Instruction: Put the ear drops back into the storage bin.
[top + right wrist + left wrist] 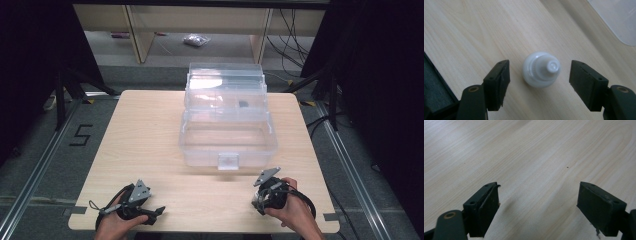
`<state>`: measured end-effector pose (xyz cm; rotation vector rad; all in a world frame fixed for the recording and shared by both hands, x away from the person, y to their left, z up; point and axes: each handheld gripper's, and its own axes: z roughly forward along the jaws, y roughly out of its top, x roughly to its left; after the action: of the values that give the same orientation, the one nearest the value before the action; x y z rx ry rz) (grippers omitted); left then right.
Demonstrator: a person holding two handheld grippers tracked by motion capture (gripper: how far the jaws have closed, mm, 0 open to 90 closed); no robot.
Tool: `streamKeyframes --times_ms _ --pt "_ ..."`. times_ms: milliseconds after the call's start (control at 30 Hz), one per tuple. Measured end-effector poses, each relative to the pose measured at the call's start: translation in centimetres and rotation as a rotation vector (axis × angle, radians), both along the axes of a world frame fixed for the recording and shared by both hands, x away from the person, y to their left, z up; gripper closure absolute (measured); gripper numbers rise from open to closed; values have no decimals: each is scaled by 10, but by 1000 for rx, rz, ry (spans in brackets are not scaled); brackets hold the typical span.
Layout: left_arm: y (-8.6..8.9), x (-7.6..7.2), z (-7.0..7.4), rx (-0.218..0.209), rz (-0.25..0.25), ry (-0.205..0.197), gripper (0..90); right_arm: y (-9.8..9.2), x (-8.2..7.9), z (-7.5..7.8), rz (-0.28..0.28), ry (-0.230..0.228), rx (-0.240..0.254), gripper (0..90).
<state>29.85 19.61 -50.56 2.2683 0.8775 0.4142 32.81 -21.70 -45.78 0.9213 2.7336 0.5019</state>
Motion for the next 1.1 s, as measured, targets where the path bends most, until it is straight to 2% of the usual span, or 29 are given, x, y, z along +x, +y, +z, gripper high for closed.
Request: streamKeyframes --times_ms 133,167,433,467,633,700,733,767,867,1100 --pt "0 0 0 1 -1 -1 171 3 3 -3 17 9 -16 387" --pt "0 0 0 5 -2 4 171 5 3 -4 16 23 -22 411" --pt "0 0 0 2 -1 0 171 6 6 -4 41 21 -54 471" --pt "0 0 0 0 1 -1 171 7 5 -4 22 29 -51 480" --pt "0 0 0 0 2 -2 172 9 6 -5 50 34 -66 551" --pt "0 0 0 2 -2 0 171 9 8 -4 79 26 -85 584" --pt "2 1 1 25 -16 2 171 9 8 -4 79 26 -85 584" --pt "0 0 0 -3 3 -1 172 12 6 -4 60 41 -67 599" --pt "0 0 0 1 1 -1 172 14 7 -1 93 28 -85 600" --pt "0 0 0 -1 5 -3 173 12 5 11 88 21 -77 600"
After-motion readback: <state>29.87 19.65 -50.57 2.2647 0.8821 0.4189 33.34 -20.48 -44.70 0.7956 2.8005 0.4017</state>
